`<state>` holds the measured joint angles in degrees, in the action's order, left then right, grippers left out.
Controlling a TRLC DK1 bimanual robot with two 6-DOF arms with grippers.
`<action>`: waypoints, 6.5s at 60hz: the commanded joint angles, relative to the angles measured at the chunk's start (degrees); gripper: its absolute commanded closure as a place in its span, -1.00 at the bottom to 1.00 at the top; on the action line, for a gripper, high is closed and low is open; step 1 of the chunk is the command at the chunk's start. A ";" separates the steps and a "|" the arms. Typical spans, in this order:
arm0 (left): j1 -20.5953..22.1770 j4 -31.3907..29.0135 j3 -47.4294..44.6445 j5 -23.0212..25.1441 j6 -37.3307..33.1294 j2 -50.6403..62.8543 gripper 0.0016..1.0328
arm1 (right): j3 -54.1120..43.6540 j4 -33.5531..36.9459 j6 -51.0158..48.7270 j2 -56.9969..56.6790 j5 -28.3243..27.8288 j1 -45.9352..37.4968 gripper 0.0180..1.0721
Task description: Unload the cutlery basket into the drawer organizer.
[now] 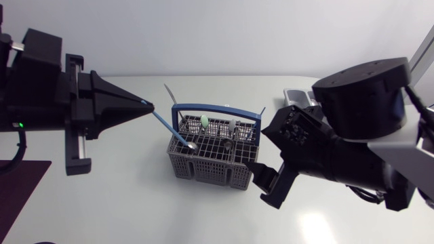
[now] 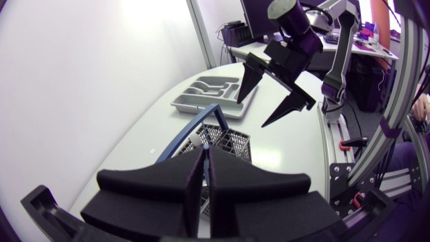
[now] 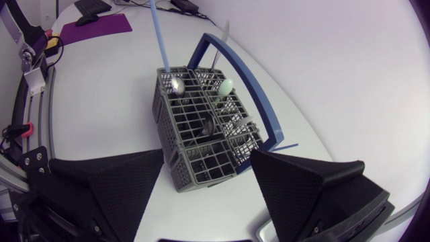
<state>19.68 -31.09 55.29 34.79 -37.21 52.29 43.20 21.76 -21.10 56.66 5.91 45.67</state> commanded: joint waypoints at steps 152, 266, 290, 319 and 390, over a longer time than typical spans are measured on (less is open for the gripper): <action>2.55 10.70 11.25 9.78 30.71 16.70 -0.90 | 5.14 19.81 -1.66 -4.37 -41.95 -23.61 0.89; 15.12 10.26 4.48 -17.47 18.23 14.06 -0.90 | 23.42 3.38 9.33 39.14 -34.56 -50.42 -0.52; 16.53 9.29 3.78 -18.26 18.05 13.36 -0.90 | 21.58 -0.66 6.60 36.68 -44.41 -41.19 -0.25; 16.53 9.29 2.63 -18.53 17.79 12.39 -0.90 | 21.31 -3.48 4.93 39.93 -44.58 -37.58 0.32; 18.02 9.38 2.98 -19.76 18.05 12.57 -0.90 | 25.88 8.30 -0.08 27.71 -43.88 -39.69 0.89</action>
<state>37.23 -21.54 58.85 15.77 -18.26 65.60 67.07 28.18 -19.81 86.46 -37.69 6.57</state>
